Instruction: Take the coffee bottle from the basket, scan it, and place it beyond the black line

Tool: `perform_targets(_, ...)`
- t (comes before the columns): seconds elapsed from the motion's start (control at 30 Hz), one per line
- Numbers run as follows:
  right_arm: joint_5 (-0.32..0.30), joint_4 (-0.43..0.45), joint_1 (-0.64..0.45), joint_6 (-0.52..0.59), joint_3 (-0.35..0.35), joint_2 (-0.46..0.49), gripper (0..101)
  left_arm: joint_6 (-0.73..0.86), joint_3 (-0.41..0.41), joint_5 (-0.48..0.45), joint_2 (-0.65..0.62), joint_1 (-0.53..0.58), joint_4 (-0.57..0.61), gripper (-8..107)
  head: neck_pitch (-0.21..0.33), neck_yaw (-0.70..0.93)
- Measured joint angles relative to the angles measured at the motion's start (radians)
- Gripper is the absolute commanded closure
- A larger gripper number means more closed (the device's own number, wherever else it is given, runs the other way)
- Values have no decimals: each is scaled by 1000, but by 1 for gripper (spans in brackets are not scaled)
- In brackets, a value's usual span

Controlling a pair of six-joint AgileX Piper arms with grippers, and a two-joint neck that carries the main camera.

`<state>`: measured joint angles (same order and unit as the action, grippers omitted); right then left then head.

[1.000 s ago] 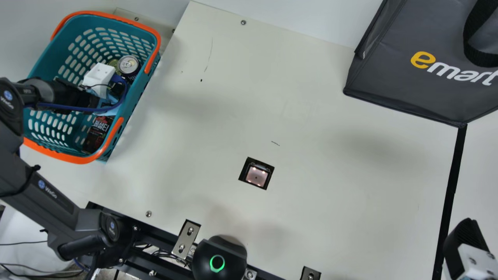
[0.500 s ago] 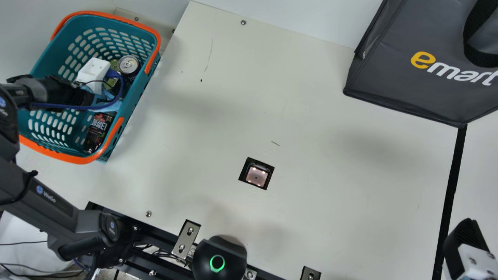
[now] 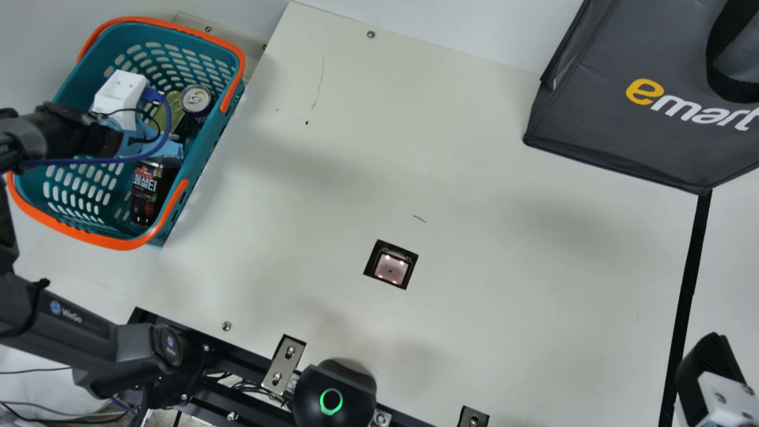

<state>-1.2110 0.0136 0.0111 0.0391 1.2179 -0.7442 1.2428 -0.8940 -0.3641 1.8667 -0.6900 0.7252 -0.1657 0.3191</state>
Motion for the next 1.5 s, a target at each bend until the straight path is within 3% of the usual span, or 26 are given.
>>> perform_targets(1.0,0,0,0,0,0,0,10,91,67,-215,-274,-147,89,89,0,0)
perform_targets(1.5,0,0,0,0,0,0,10,66,-1,-308,-336,-177,74,89,0,0)
